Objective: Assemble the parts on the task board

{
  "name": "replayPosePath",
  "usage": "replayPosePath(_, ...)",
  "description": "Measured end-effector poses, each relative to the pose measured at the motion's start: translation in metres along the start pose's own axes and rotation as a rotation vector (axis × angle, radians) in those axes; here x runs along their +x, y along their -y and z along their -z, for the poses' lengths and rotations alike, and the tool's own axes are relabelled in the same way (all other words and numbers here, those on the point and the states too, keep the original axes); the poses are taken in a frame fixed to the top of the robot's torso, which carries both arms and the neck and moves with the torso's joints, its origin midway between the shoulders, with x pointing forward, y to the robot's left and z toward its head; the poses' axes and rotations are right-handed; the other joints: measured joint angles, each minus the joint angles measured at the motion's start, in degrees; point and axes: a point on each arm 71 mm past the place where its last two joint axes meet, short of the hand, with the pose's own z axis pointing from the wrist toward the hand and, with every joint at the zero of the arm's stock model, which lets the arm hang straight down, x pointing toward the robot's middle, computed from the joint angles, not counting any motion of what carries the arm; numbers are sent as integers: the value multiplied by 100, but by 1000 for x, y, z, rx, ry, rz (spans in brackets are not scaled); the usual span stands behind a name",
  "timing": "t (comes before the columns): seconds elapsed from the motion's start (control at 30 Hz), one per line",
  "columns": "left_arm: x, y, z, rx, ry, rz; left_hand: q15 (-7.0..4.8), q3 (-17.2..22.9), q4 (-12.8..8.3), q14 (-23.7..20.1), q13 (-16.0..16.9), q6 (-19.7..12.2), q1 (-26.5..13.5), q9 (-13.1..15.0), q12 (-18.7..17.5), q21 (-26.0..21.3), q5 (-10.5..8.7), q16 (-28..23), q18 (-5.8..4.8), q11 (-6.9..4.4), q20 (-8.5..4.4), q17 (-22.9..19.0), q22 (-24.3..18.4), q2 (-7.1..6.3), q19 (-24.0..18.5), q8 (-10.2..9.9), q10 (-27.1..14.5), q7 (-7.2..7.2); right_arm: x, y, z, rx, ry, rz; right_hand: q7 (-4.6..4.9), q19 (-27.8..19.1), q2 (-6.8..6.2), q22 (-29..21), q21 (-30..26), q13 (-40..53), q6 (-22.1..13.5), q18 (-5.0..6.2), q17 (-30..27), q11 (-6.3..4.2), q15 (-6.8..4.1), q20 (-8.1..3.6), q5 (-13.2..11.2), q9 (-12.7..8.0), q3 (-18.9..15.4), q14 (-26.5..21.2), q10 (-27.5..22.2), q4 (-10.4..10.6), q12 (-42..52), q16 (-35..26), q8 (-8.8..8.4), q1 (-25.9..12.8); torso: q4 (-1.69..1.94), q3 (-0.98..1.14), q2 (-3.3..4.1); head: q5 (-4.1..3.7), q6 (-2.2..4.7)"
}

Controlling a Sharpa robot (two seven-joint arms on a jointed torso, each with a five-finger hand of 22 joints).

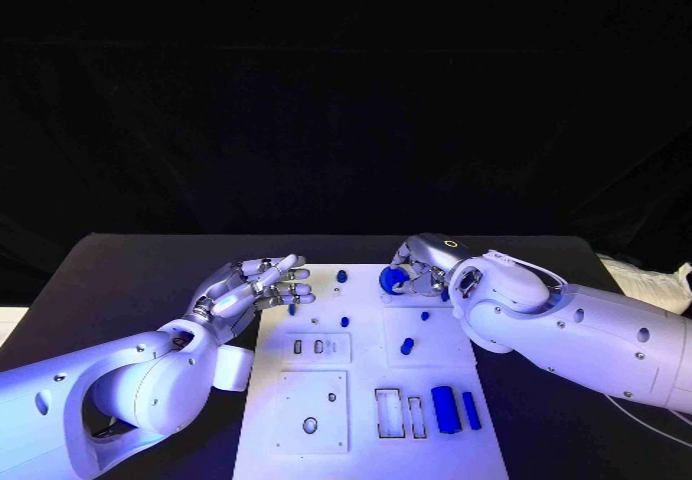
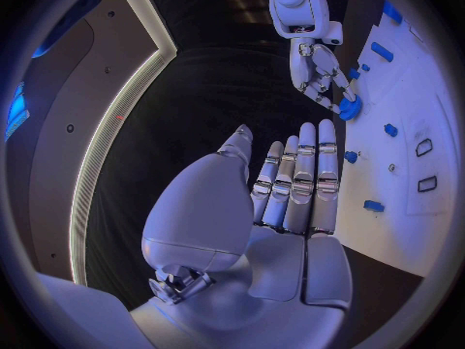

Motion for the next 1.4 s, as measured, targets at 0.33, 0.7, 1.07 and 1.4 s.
replayPosePath(0.33,2,-1,-1,0,-5,2,0,-16,-16,0,0,0,0,0,0,0,0,0,0,0,0,-1,0,0,0,0,0,0,1,-47,-8,-103,52,-30,0,0,38,14,0,6,0,0,-1,0,1,0,35,-3,27,0,0,-10,4,0,0,-38,15,-8,3,17,6)
replayPosePath(0.7,2,-1,-3,0,-6,3,0,-16,-16,0,0,0,0,0,0,0,0,0,0,0,0,-1,1,0,0,0,0,0,20,-81,-24,-155,29,-28,0,21,47,21,0,11,0,0,-1,1,1,-21,35,-3,56,1,-1,-10,5,0,-2,-47,19,-4,12,49,-9)
replayPosePath(1.07,2,-2,-3,0,-7,3,0,-16,-16,0,0,0,0,0,0,0,0,0,0,0,0,-2,1,0,0,0,0,0,32,-91,-34,-161,2,-18,0,21,61,30,0,8,0,0,-1,2,2,-21,31,-3,80,1,-1,-2,6,0,-41,-61,32,-6,16,68,-23)
replayPosePath(1.4,2,-2,-3,0,-6,3,0,-16,-16,0,0,0,0,0,0,0,0,0,0,0,0,-2,1,0,0,0,0,0,35,-93,-38,-166,-10,-7,-1,20,90,7,0,30,-1,0,3,2,2,-21,-52,-3,120,1,-1,23,-94,0,-134,-96,26,-3,17,69,-40)
